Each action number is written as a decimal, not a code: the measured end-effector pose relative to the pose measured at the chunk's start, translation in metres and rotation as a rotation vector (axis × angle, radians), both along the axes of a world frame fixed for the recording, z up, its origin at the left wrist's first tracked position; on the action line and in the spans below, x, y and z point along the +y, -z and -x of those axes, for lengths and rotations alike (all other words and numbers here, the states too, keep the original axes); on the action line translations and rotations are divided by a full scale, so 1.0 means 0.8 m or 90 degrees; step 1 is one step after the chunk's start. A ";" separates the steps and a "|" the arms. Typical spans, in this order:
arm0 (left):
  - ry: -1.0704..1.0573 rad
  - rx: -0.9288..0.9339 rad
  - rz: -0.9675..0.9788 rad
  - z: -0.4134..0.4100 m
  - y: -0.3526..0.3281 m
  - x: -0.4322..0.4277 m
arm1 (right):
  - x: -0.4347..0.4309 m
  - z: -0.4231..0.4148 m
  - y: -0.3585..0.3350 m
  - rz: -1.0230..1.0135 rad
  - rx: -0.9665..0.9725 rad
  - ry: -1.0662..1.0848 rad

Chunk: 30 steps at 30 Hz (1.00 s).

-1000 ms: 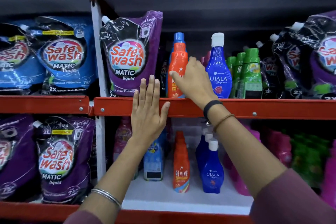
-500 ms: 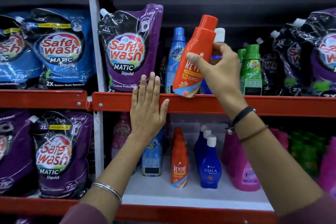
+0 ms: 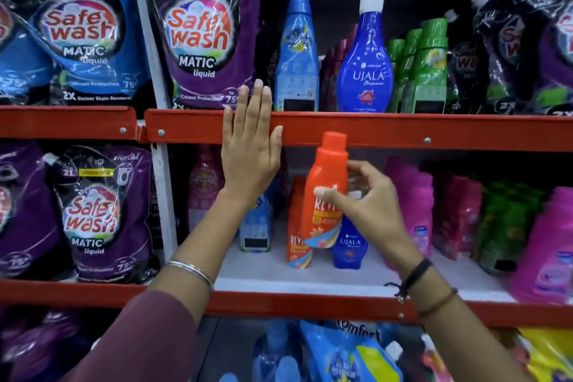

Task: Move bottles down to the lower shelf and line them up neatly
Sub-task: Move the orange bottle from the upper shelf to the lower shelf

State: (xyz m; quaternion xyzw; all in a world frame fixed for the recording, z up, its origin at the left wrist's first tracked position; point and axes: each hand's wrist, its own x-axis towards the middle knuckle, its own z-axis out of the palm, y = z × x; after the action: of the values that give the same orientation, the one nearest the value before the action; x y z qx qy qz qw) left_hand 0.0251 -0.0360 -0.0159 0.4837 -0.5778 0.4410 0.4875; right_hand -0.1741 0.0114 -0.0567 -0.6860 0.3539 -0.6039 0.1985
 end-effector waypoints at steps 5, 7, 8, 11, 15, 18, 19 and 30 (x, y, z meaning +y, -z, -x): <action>0.002 -0.003 0.006 -0.001 -0.001 -0.002 | -0.032 -0.015 0.067 -0.101 0.042 -0.004; 0.002 -0.005 0.011 -0.001 0.000 -0.003 | -0.042 -0.023 0.088 -0.125 0.046 -0.014; 0.001 -0.006 0.013 -0.002 0.000 -0.003 | -0.047 -0.026 0.097 -0.137 0.049 -0.019; -0.004 -0.009 0.020 -0.002 0.000 -0.005 | -0.061 -0.036 0.120 -0.171 0.061 -0.026; -0.005 -0.013 0.025 -0.003 0.000 -0.006 | -0.075 -0.043 0.139 -0.203 0.066 -0.033; -0.006 -0.013 0.028 -0.003 0.000 -0.006 | -0.077 -0.044 0.145 -0.208 0.057 -0.040; -0.007 -0.013 0.028 -0.002 0.000 -0.006 | -0.078 -0.044 0.147 -0.209 0.055 -0.043; -0.004 -0.009 -0.003 -0.001 -0.001 -0.001 | -0.072 -0.030 0.144 -0.217 0.119 -0.072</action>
State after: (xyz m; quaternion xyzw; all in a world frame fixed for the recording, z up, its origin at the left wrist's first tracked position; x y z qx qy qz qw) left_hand 0.0255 -0.0368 -0.0147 0.4837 -0.5807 0.4445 0.4808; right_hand -0.1499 -0.0464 -0.1716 -0.7145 0.4289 -0.4567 0.3114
